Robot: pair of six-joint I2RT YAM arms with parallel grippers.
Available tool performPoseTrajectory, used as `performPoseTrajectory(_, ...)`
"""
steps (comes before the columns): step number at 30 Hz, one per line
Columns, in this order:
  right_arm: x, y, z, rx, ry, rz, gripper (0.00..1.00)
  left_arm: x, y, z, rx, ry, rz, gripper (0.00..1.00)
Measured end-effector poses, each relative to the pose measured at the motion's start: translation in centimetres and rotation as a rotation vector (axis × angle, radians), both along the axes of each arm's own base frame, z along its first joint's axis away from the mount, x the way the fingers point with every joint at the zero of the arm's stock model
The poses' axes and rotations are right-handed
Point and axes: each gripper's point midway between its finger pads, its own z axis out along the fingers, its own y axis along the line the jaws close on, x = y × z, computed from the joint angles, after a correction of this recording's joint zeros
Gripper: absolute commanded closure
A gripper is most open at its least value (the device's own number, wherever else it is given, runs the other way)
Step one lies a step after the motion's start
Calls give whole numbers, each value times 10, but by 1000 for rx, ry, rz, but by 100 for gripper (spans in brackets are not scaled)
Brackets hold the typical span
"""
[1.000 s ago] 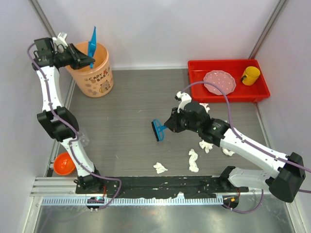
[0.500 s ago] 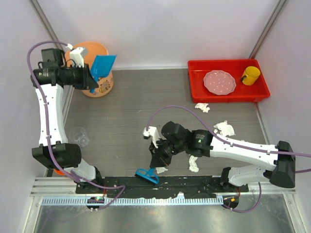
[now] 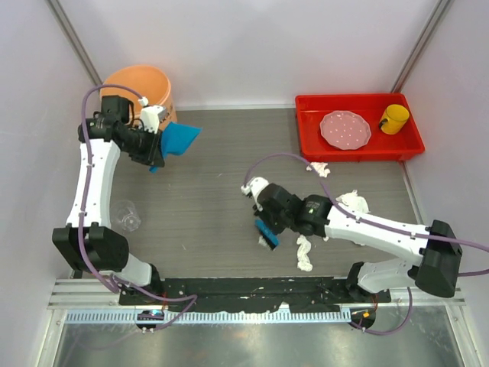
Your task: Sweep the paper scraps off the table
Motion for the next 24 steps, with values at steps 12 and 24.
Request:
performPoseTrajectory(12,98,-79,55,-4,-206,-385,99,-29,-25,-55,280,33,-208,100)
performPoseTrajectory(24,157,-166,40,-500,-542,-229,99,-37,-34,-89,418,50,-302,100)
